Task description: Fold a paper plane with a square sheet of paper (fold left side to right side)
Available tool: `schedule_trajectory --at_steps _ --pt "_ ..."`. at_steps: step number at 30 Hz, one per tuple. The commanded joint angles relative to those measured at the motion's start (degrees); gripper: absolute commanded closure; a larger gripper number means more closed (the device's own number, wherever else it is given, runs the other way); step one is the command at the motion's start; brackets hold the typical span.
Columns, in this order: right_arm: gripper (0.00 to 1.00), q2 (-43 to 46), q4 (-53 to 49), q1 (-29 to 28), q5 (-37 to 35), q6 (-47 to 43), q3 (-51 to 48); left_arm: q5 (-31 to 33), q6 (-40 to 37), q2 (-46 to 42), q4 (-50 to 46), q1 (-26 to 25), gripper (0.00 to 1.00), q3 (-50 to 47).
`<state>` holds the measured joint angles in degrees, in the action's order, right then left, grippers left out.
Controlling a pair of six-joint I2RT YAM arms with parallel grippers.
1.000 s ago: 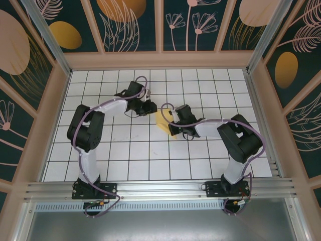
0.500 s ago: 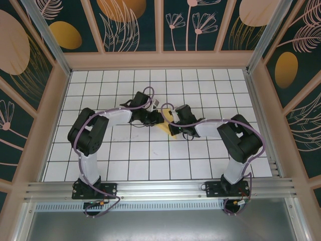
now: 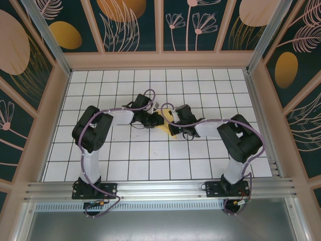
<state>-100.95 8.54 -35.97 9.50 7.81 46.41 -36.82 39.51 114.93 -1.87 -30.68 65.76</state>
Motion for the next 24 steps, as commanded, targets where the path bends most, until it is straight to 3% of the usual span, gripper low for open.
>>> schedule_trajectory --at_steps 1,18,24 --pt "1.00 -2.5 -3.9 0.1 0.8 -0.2 -0.1 1.0 0.4 1.9 1.3 -0.1 0.79 -1.1" --pt "1.00 1.7 -5.0 2.1 1.2 1.4 2.8 4.9 -1.1 1.9 -1.1 -0.1 0.80 -4.8" --pt "0.69 8.0 -9.7 4.0 1.1 2.6 5.1 5.7 -0.8 2.4 -1.1 -0.1 0.81 -4.3"
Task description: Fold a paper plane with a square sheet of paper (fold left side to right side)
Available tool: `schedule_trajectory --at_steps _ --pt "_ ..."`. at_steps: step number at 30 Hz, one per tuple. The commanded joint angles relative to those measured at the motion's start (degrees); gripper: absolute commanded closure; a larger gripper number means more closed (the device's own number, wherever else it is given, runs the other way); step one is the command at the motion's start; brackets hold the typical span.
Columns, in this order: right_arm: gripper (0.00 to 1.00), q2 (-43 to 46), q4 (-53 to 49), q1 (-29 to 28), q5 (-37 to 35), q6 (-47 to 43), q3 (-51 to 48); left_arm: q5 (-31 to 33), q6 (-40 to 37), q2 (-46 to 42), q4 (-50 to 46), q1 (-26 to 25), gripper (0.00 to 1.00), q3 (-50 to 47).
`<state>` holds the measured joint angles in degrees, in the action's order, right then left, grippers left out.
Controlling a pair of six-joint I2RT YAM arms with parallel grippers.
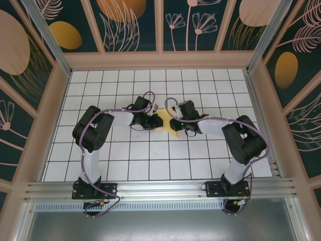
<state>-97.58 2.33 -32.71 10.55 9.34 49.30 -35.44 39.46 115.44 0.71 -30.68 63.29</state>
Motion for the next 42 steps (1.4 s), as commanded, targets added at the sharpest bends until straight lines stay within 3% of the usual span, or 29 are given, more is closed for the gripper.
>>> schedule_trajectory --at_steps 1,5,10,14,26,42 --pt "0.65 5.5 -4.2 0.8 0.1 1.0 2.3 4.3 -0.8 1.9 -3.7 -0.2 0.81 -1.8" --pt "0.62 8.6 -6.5 0.8 3.1 1.9 1.2 4.3 -0.9 2.2 -3.8 -0.1 0.81 -1.6" --pt "0.66 11.3 -5.5 -0.4 14.8 5.0 -0.8 4.4 -0.9 2.1 -3.8 -0.2 0.82 -1.4" --pt "0.68 11.0 -2.4 -1.8 19.6 9.0 -2.8 4.6 -0.8 2.3 -4.0 -0.2 0.82 -0.9" --pt "0.71 1.3 -6.5 -2.3 16.8 10.3 0.8 5.1 -1.3 2.6 -5.1 -0.2 0.82 0.0" --pt "0.72 0.2 -6.6 -0.1 17.8 12.9 -1.4 5.4 -1.6 2.6 -5.4 -0.1 0.83 0.2"
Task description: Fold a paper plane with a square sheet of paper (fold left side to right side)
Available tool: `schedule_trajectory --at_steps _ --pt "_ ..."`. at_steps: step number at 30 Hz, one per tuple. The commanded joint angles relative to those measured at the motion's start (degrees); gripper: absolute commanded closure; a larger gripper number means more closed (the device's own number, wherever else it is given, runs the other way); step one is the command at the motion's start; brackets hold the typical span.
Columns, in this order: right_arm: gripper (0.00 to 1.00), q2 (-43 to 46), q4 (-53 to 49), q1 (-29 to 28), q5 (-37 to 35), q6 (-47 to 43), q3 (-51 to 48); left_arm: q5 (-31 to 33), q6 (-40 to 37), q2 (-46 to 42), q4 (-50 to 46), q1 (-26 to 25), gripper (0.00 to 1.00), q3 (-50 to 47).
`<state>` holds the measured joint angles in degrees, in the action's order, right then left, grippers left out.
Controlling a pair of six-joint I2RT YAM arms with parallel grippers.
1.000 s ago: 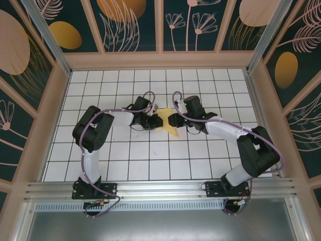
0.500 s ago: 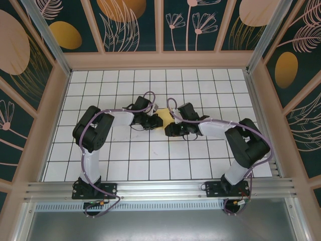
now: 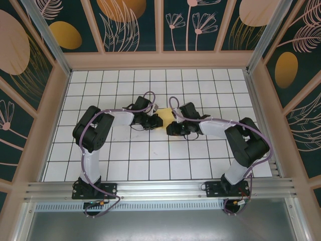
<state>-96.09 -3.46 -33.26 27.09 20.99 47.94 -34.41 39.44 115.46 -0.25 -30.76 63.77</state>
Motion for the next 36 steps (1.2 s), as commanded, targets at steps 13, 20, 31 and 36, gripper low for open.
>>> schedule_trajectory --at_steps 13,20,31,36 --pt "0.72 -2.5 -1.2 0.6 0.3 1.7 -1.4 4.6 -1.7 2.6 -4.9 -0.1 0.83 -0.1" --pt "0.72 -2.9 -1.5 0.8 0.6 2.0 -1.8 4.7 -1.8 2.6 -5.1 -0.1 0.83 0.0" --pt "0.72 -2.6 -0.8 1.6 1.6 3.9 -3.1 4.9 -2.0 2.6 -5.3 0.0 0.83 0.2" --pt "0.73 -2.2 -1.2 1.6 4.1 7.0 -5.3 5.2 -1.8 2.7 -5.3 0.0 0.83 0.3"
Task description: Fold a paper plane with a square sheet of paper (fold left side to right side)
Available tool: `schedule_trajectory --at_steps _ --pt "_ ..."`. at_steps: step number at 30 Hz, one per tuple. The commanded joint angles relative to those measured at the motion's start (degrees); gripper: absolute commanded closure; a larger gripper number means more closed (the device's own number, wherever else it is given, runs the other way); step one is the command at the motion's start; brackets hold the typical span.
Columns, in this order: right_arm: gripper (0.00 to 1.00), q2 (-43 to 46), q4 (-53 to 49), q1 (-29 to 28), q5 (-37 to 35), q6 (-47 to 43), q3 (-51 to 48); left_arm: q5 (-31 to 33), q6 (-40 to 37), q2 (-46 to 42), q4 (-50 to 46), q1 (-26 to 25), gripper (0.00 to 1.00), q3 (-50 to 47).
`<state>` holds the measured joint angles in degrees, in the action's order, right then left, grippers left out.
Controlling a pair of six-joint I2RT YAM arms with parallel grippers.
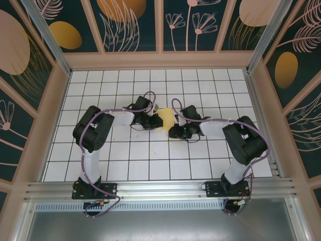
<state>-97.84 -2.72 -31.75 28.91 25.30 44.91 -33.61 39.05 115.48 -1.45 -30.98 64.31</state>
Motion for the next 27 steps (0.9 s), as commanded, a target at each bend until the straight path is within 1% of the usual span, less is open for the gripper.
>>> schedule_trajectory --at_steps 1,8,13,17,19,23,25,27 --pt "0.73 0.0 -2.1 1.8 2.5 3.5 -3.1 4.5 -1.4 2.8 -4.2 0.1 0.84 -0.2" --pt "0.73 3.8 -3.3 4.0 3.2 6.6 -8.5 4.6 -1.5 2.9 -4.1 0.1 0.84 0.1" --pt "0.73 8.3 -7.8 4.3 2.1 5.6 -3.6 4.5 -1.5 2.9 -4.2 0.2 0.84 0.5" --pt "0.74 9.4 -10.3 3.3 0.7 6.8 1.8 4.6 -1.4 2.8 -4.3 0.2 0.84 0.7" --pt "0.80 8.6 -9.4 2.1 0.0 9.1 3.8 4.7 -1.4 2.8 -4.3 0.2 0.84 0.9" --pt "0.84 4.7 -8.2 -0.9 -3.3 12.3 7.5 4.6 -1.4 2.8 -4.3 0.1 0.84 1.0" --pt "0.90 1.6 -8.6 -1.6 -4.6 13.6 9.6 4.6 -1.5 2.7 -4.4 0.2 0.85 1.0" --pt "0.92 -1.0 -8.8 -2.0 -5.2 14.9 11.1 4.6 -1.6 2.6 -4.4 0.2 0.85 1.0"
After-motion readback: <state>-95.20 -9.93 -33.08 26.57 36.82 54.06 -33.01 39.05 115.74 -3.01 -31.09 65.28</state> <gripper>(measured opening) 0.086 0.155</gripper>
